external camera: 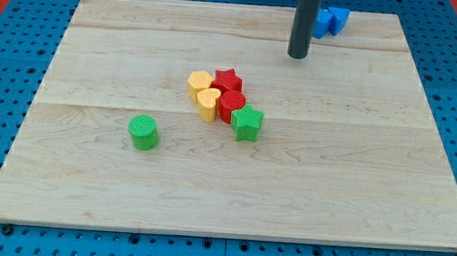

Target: Place the red star above the green circle

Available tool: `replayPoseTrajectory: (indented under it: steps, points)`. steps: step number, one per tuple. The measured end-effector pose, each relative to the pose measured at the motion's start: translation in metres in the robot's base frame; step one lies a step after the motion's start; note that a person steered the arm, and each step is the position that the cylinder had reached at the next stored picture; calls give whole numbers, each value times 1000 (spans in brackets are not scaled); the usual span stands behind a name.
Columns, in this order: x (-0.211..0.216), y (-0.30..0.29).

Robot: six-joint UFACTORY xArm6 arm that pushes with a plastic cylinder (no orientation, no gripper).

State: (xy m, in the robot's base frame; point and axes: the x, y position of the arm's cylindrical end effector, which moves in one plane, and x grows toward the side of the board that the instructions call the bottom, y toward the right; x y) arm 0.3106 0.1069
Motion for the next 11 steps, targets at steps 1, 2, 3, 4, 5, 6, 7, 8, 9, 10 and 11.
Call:
replayPoseTrajectory:
  steps: [1,2,3,4,5,6,7,8,9,10,11]
  points:
    - [0,20]
    - [2,25]
    - [23,25]
    - [40,25]
    - [54,23]
    - [84,7]
    - [95,-4]
    - [124,14]
    - [145,-8]
    - [144,-32]
    - [159,-24]
